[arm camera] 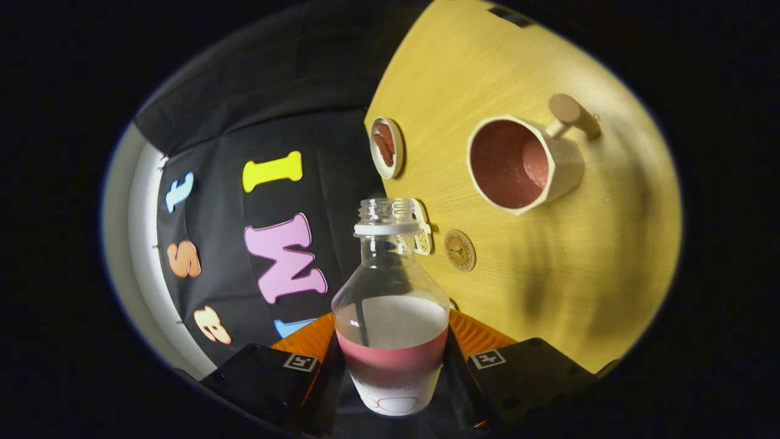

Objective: Take the bottle from table, then pour the juice into the cup, finally place the bottle on the coaster

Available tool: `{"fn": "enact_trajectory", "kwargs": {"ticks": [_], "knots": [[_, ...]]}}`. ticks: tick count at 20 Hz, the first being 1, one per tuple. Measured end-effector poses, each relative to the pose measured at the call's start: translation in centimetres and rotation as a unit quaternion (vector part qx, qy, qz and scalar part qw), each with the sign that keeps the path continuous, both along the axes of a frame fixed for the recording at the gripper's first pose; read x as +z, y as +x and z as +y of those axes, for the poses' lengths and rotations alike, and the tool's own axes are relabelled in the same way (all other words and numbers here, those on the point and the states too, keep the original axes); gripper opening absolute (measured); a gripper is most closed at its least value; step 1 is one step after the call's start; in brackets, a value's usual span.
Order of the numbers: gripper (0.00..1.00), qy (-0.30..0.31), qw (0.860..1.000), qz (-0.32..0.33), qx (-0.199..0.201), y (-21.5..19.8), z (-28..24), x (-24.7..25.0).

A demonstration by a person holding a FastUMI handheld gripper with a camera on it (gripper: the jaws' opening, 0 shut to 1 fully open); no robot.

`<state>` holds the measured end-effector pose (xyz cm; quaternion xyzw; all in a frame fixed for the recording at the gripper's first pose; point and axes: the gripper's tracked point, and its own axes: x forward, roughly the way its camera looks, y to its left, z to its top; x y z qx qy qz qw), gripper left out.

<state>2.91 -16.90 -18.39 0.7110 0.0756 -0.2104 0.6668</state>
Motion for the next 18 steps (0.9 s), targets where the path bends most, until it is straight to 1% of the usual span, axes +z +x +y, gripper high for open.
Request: {"fn": "enact_trajectory", "kwargs": {"ticks": [2, 4, 5, 7, 9, 11, 13, 16, 18], "knots": [[0.75, -0.075, 0.997, 0.007, 0.022, -0.5, -0.5, 0.5], [0.75, -0.151, 0.987, 0.017, 0.050, -0.8, -1.0, 1.3], [0.75, -0.191, 0.979, 0.024, 0.063, -1.2, -1.3, 1.5], [0.75, -0.273, 0.957, 0.040, 0.083, -1.8, -2.4, 2.3], [0.75, -0.350, 0.931, 0.051, 0.094, -1.8, -3.6, 3.7], [0.75, -0.416, 0.904, 0.049, 0.090, -2.0, -4.8, 6.6], [0.75, -0.476, 0.874, 0.041, 0.085, -1.2, -5.2, 9.8], [0.75, -0.562, 0.821, 0.023, 0.093, -0.1, -4.1, 14.7], [0.75, -0.604, 0.790, 0.011, 0.104, 0.7, -3.0, 17.1]]}}
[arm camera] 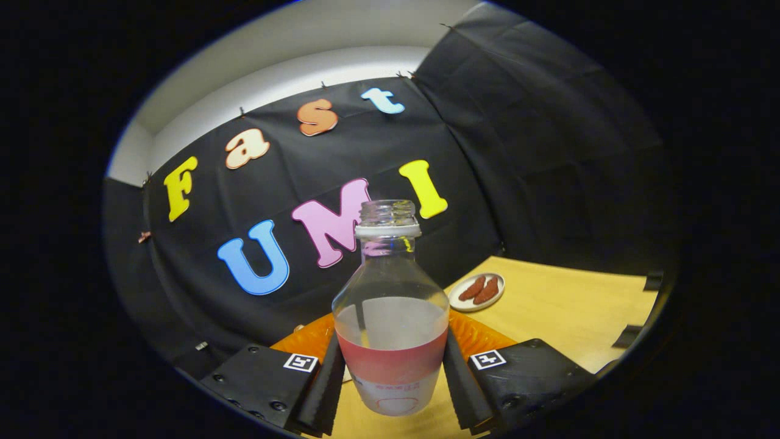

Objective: Take the bottle from table, then pour the juice into the cup, finally place the bottle on the coaster

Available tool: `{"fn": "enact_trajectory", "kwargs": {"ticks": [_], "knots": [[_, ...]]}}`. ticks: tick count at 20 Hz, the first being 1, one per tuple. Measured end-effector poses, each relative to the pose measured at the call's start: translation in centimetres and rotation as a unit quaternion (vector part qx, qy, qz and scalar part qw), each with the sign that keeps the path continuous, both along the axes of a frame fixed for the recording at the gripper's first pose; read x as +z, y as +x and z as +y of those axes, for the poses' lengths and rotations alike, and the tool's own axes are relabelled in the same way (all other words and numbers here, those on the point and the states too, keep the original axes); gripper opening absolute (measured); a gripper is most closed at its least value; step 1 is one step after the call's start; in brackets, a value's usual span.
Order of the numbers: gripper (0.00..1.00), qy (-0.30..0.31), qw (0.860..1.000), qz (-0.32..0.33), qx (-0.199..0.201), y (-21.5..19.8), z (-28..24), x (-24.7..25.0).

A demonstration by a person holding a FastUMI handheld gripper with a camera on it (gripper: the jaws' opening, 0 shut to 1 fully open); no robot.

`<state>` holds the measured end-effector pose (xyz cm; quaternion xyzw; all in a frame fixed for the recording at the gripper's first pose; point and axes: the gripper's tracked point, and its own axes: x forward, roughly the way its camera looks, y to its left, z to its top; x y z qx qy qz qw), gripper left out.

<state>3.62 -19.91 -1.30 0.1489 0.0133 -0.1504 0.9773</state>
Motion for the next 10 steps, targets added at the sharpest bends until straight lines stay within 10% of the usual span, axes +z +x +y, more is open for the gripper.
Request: {"fn": "enact_trajectory", "kwargs": {"ticks": [10], "knots": [[0.76, -0.124, 0.990, -0.041, 0.062, 5.5, 7.5, 3.3]]}}
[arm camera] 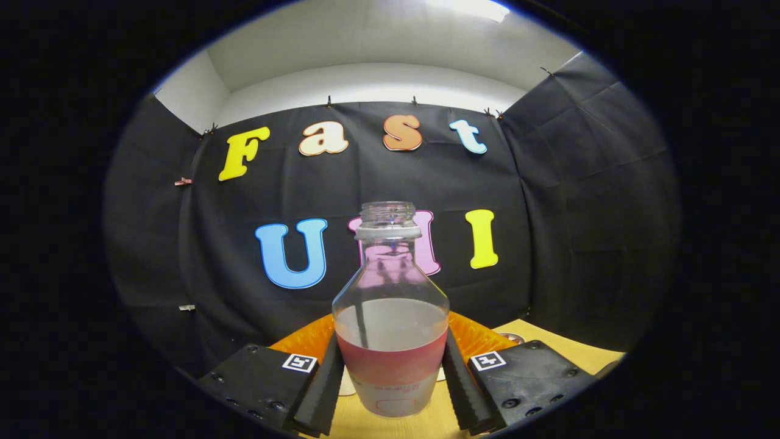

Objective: Take the bottle from table, then pour the juice into the cup, finally place the bottle on the coaster

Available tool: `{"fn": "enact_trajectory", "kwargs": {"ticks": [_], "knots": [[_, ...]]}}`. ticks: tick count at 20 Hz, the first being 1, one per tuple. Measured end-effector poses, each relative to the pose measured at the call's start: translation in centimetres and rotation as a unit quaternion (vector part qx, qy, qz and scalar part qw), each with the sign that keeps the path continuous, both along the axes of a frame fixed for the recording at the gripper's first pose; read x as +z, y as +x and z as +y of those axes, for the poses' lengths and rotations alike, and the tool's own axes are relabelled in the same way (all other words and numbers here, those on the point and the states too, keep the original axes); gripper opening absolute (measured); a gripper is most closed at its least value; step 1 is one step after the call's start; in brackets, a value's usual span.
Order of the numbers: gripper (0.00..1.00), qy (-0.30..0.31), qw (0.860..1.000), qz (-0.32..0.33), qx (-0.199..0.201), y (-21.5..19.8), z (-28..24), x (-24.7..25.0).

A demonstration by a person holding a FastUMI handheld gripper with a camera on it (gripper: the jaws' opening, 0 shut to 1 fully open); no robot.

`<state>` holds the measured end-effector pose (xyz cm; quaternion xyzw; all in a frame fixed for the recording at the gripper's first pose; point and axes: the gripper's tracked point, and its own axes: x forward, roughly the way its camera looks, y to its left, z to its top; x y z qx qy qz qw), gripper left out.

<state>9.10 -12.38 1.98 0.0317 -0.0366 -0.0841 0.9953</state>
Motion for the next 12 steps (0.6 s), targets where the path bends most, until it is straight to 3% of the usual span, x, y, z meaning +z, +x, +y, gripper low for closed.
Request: {"fn": "enact_trajectory", "kwargs": {"ticks": [7, 12], "knots": [[0.77, -0.041, 0.998, -0.003, -0.050, 2.6, 2.4, -4.4], [0.77, -0.039, 0.991, 0.023, -0.123, 4.5, 1.0, -10.8]]}}
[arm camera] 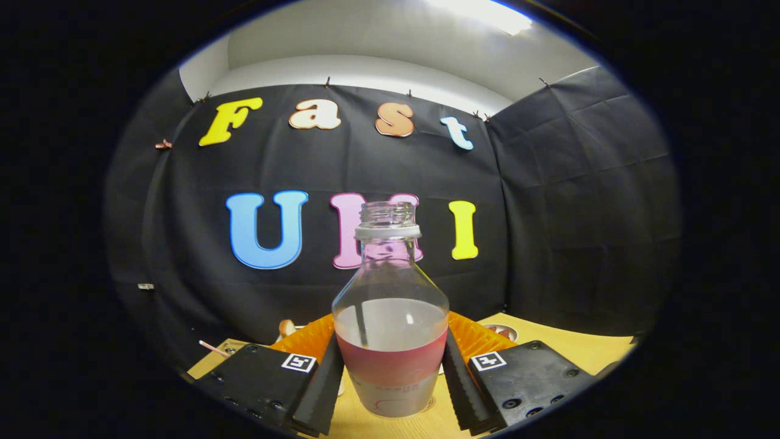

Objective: Take the bottle from table, then pour the juice into the cup, finally place the bottle on the coaster

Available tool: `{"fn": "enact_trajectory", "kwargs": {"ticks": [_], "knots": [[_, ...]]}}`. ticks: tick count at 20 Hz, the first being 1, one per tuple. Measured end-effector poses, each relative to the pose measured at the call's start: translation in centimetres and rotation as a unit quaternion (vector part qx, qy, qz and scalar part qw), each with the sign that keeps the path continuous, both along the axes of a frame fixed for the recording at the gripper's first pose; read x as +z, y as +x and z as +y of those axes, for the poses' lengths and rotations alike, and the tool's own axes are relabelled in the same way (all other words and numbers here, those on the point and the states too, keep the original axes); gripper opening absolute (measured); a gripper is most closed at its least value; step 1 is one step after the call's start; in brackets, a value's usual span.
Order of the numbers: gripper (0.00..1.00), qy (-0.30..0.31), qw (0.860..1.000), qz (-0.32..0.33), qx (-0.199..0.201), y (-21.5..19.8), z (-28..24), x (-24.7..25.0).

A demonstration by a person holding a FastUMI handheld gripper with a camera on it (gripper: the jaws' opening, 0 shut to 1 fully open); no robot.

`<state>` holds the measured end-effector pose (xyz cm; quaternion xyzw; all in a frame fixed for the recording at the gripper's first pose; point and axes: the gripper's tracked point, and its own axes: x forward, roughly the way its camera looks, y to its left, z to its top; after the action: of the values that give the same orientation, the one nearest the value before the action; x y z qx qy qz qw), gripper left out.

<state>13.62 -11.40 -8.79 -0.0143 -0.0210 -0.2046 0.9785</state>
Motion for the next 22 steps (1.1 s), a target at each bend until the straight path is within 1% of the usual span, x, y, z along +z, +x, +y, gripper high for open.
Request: {"fn": "enact_trajectory", "kwargs": {"ticks": [4, 6, 9, 11, 15, 18, 22], "knots": [[0.77, 0.024, 0.999, -0.005, -0.028, 1.2, -1.5, -4.8], [0.77, 0.032, 0.998, 0.008, -0.050, 1.7, -3.0, -7.5], [0.77, 0.012, 0.995, 0.030, -0.092, 2.0, -5.7, -10.8], [0.77, 0.001, 0.993, 0.042, -0.108, 2.4, -6.7, -12.9], [0.77, -0.005, 0.991, 0.062, -0.115, 4.0, -7.0, -16.6], [0.77, -0.022, 0.990, 0.076, -0.119, 4.5, -6.9, -18.8], [0.77, -0.040, 0.989, 0.075, -0.123, 5.8, -6.6, -19.8]]}}
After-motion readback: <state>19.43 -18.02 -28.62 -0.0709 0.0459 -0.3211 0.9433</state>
